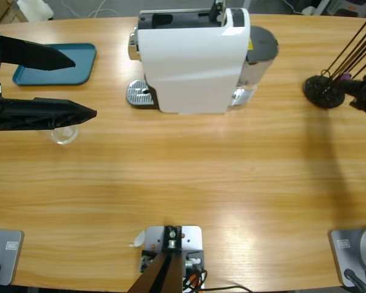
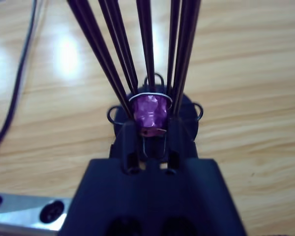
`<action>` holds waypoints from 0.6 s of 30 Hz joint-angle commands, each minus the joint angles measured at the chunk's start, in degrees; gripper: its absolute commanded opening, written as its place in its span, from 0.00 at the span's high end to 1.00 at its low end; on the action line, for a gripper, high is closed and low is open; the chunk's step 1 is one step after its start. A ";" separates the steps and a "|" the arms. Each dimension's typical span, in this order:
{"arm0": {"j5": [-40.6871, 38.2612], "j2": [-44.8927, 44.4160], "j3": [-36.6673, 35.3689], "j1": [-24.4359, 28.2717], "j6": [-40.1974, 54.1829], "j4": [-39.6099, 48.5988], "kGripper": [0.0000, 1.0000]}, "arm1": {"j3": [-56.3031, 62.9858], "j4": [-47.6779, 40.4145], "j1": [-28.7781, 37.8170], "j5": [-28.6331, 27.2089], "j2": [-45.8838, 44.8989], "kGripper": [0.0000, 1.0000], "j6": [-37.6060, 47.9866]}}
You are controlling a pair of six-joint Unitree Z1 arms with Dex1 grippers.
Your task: Pour coffee
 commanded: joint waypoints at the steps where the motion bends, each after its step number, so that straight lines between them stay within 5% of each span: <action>1: 0.42 2.24 2.24 -0.59 -0.78 -0.71 0.02 | -9.21 15.89 0.12 0.89 -11.73 1.00 -2.66; 18: 0.19 2.68 2.93 -1.68 -1.11 -1.39 0.02 | -20.23 39.09 0.90 0.06 -29.67 1.00 -5.33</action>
